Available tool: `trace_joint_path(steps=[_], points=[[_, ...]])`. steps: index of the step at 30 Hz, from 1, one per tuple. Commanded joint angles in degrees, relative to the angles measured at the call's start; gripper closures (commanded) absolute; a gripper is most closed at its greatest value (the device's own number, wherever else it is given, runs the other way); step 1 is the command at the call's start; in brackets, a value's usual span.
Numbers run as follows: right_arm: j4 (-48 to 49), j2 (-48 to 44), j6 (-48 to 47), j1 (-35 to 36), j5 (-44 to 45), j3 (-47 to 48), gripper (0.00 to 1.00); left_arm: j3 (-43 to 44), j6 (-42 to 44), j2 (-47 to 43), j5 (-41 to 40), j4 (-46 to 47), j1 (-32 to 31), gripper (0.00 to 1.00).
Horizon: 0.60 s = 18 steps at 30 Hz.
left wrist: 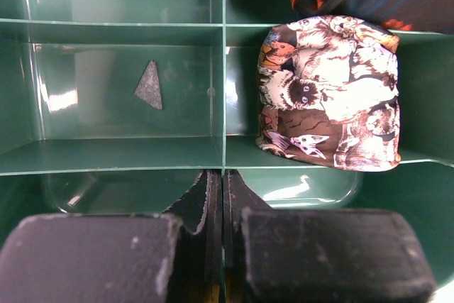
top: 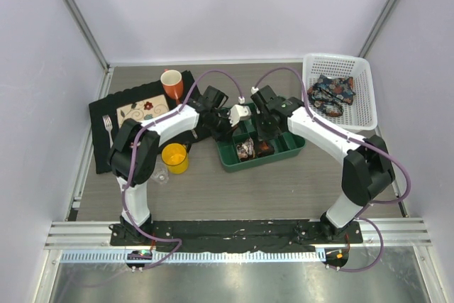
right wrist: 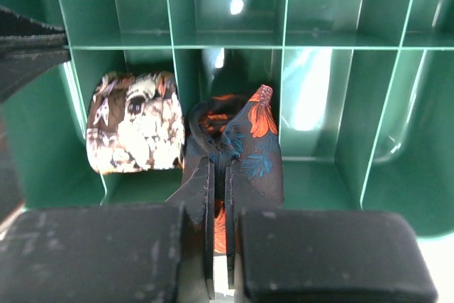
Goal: Roll the ties
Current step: Place the tie in the storage box.
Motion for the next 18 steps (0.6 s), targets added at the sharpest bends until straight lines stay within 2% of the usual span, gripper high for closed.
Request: trace_joint_path(steps=[1,6,18], points=[[5.88,0.22,0.55,0.26,2.68,-3.21,0.99,-1.57,-2.41,0.57,2.48,-2.76,-0.32,1.00],[9.06,1.01,0.90,0.35,2.76,-6.11,0.99,-1.66,-2.49,0.75,2.57,-2.85,-0.32,1.00],[15.74,-4.17,2.48,0.70,5.49,-14.81,0.99,-1.57,-2.93,1.54,2.48,-2.49,-0.41,1.00]])
